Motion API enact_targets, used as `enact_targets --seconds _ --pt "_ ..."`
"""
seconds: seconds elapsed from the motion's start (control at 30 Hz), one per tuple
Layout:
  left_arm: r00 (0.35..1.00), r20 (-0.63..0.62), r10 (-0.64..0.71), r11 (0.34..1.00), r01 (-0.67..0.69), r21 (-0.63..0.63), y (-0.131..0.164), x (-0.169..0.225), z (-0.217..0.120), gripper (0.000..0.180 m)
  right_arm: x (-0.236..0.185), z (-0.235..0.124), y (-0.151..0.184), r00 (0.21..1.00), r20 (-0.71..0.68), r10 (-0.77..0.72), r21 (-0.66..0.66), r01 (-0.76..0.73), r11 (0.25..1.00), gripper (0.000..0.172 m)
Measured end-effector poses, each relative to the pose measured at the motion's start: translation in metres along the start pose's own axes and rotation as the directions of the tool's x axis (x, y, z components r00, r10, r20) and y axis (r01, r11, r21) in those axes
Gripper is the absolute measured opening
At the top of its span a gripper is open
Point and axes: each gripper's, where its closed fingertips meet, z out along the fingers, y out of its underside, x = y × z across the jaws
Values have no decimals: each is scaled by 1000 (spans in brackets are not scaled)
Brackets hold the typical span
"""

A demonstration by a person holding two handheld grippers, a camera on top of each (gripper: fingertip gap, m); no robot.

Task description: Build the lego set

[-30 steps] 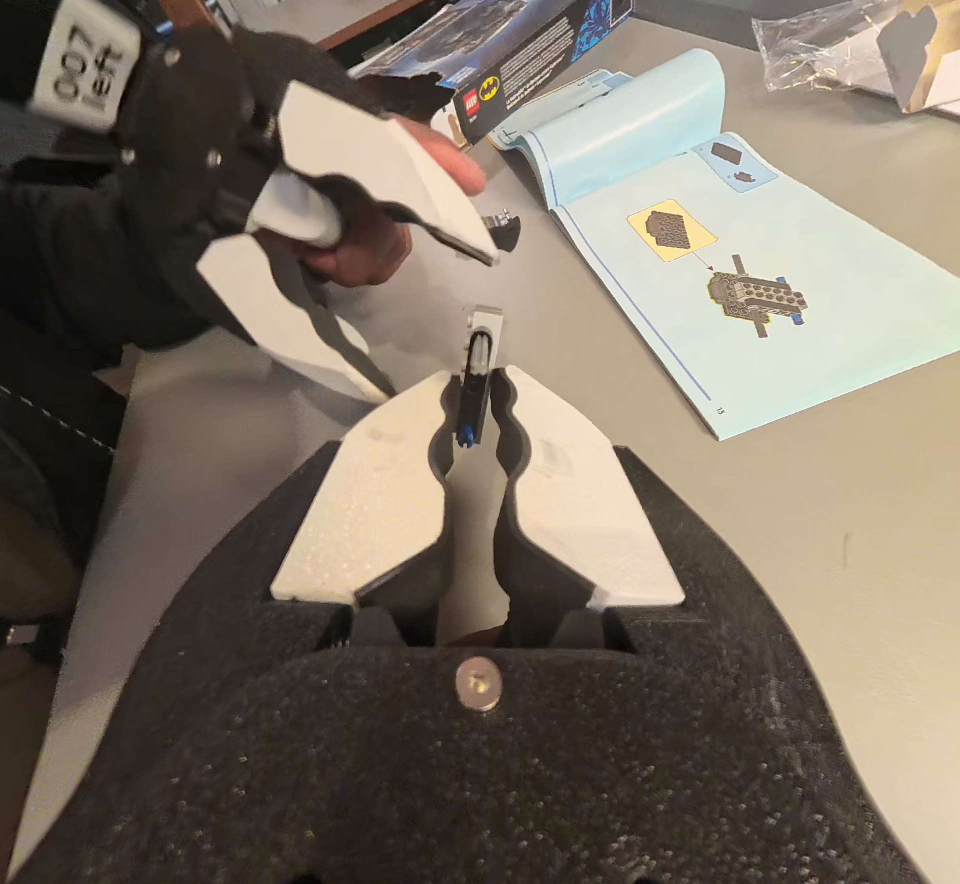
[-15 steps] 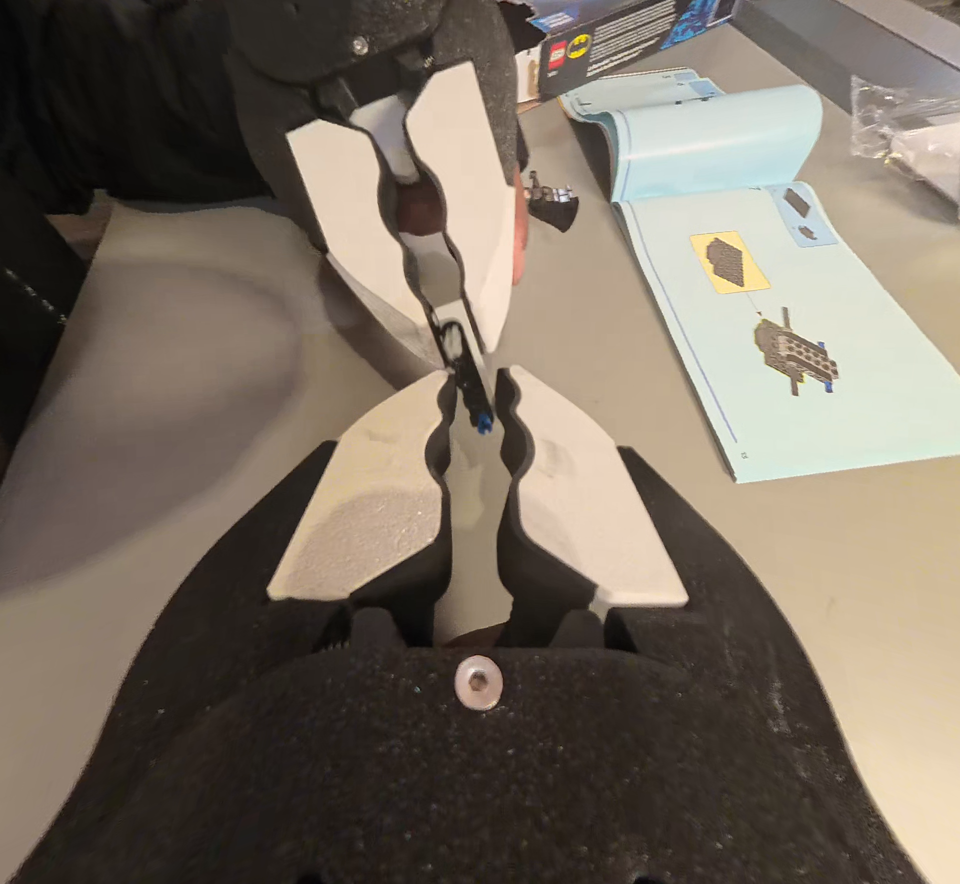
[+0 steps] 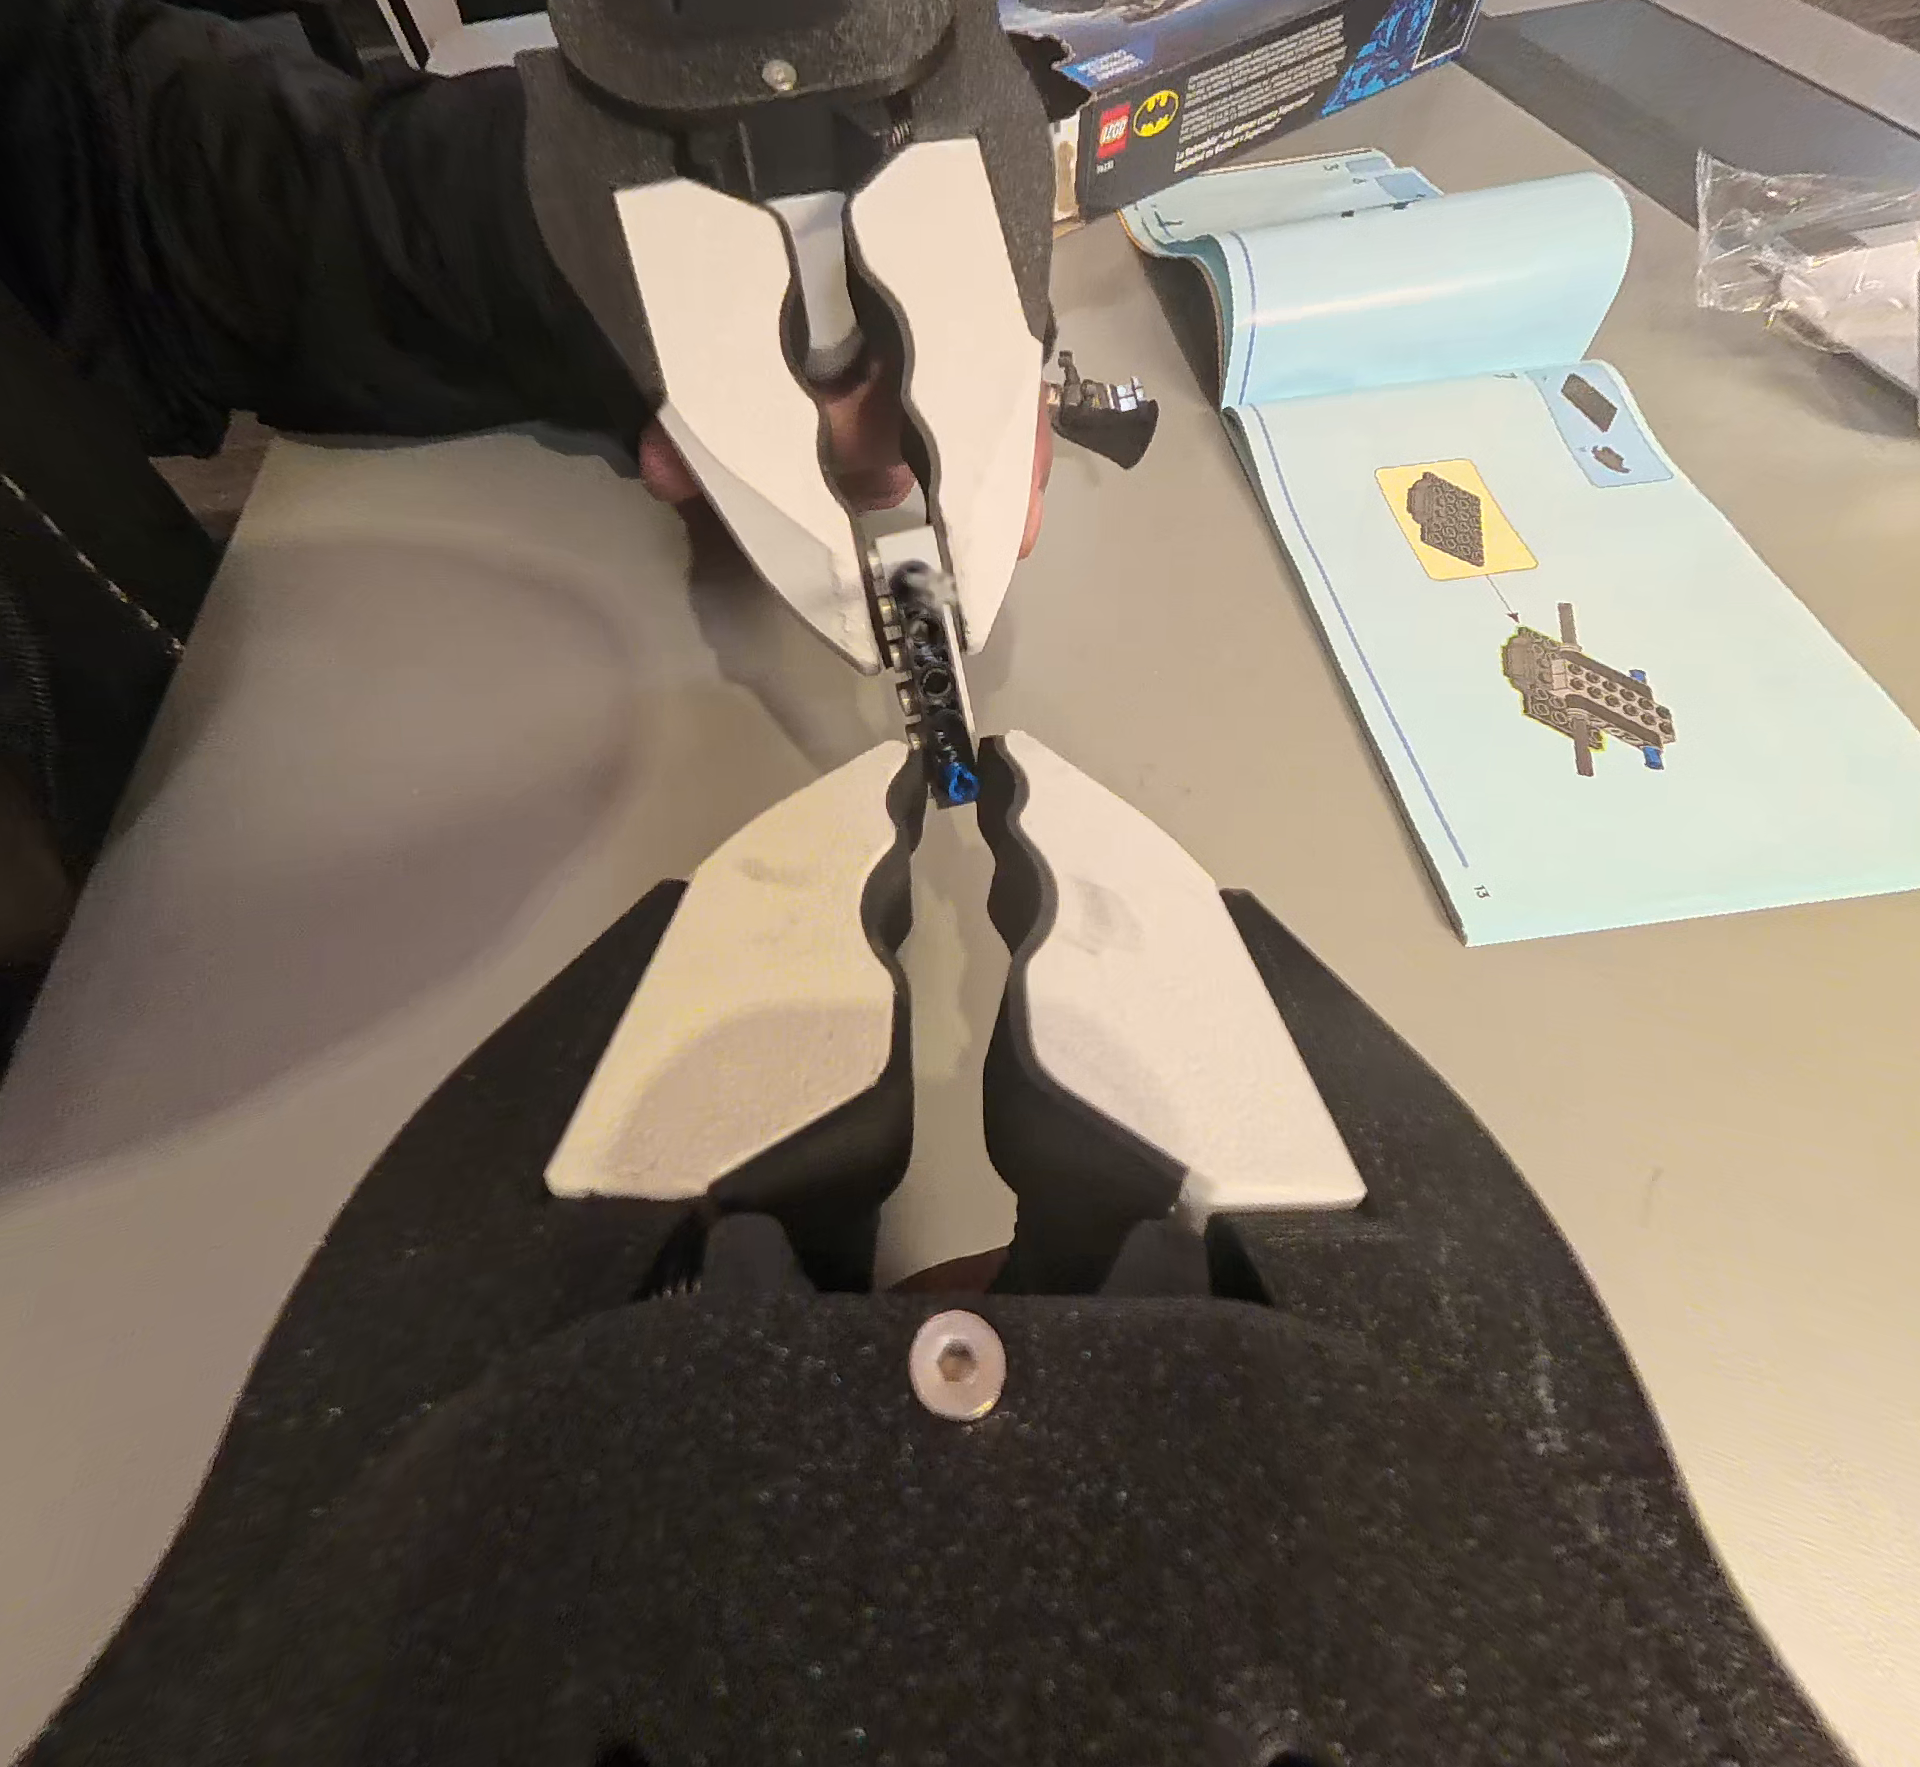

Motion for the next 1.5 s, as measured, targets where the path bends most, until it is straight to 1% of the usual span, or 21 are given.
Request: enact_targets --seconds 0.17,0.33,0.4,0.47,0.57,0.63,0.73,1.07,1.37,1.5 --pt "1000 -6 -5 1000 5 -26 5 2 3 14 -2 0 -3 1000 13 9 22 -10 1000 9" --pt "1000 10 4 999 -4 -53 8 2 7 12 -3 1 0 1000 3 -12 -5 12 1000 9" --pt "1000 29 -12 998 13 -60 9 -1 8 12 1 -3 5 1000 -18 -20 -56 19 998 9" --pt "999 42 -20 997 23 -75 12 -3 7 12 10 -11 17 998 -55 -33 -147 25 989 13" --pt "998 53 -36 996 41 -81 13 -4 7 12 23 -23 38 994 -106 -1 -272 -28 962 17" --pt "998 56 -31 996 36 -78 12 -4 8 12 23 -27 46 995 -93 24 -305 -51 951 17" --pt "998 59 -26 996 31 -80 13 -3 9 12 20 -29 51 997 -67 35 -327 -55 943 17" --pt "998 42 -37 996 40 -80 14 -1 10 12 25 -20 62 997 -64 35 -343 -55 938 14" --pt "998 54 -37 997 40 -67 13 -4 10 12 25 -16 66 997 -79 -14 -380 -17 925 13" --pt "998 61 -33 997 37 -61 12 -5 9 12 26 -15 67 995 -93 -42 -392 2 920 8"
